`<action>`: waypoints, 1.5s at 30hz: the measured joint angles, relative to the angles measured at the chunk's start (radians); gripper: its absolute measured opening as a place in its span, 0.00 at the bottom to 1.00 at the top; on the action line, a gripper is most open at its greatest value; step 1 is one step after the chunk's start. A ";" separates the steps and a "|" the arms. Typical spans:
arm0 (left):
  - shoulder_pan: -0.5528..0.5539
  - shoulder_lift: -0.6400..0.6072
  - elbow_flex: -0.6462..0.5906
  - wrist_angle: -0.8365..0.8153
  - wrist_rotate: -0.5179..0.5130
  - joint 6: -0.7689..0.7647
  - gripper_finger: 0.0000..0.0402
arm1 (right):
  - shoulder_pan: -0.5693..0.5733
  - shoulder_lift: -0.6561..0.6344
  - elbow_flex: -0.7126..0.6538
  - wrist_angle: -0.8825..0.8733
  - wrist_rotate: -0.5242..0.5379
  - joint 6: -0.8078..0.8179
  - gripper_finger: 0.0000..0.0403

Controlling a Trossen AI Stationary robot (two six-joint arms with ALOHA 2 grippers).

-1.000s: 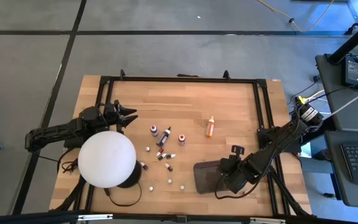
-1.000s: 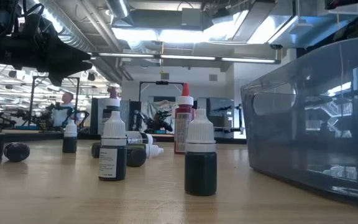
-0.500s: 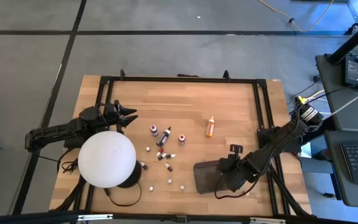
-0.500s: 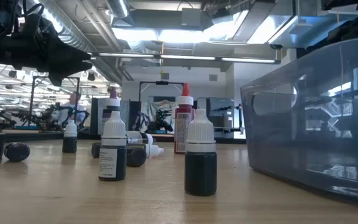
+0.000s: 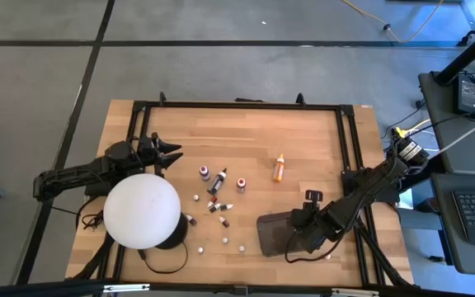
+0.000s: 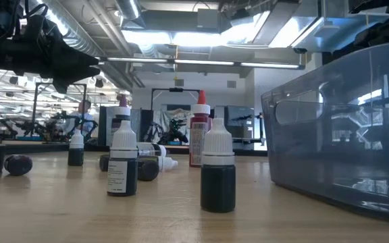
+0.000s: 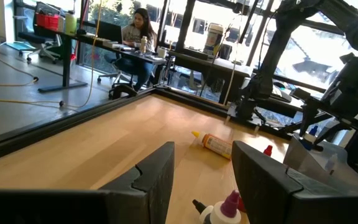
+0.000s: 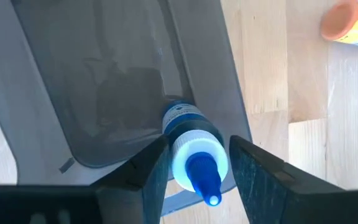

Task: Pick & Place food coloring
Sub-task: Put the large blue food coloring bottle into the bin, then put the large purple food coloring bottle into the bin

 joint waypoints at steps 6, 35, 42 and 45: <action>0.000 0.000 0.000 0.000 0.000 0.000 0.39 | -0.004 0.000 0.000 0.000 0.000 0.009 0.48; 0.000 0.000 0.000 0.008 0.000 0.000 0.39 | 0.077 -0.047 0.194 -0.175 0.440 -0.054 0.65; 0.000 0.000 0.000 0.001 0.001 0.000 0.39 | 0.169 -0.222 0.064 -0.156 0.549 0.079 0.65; 0.000 0.000 0.000 0.001 0.001 0.000 0.39 | 0.170 -0.309 -0.025 -0.088 0.556 0.076 0.65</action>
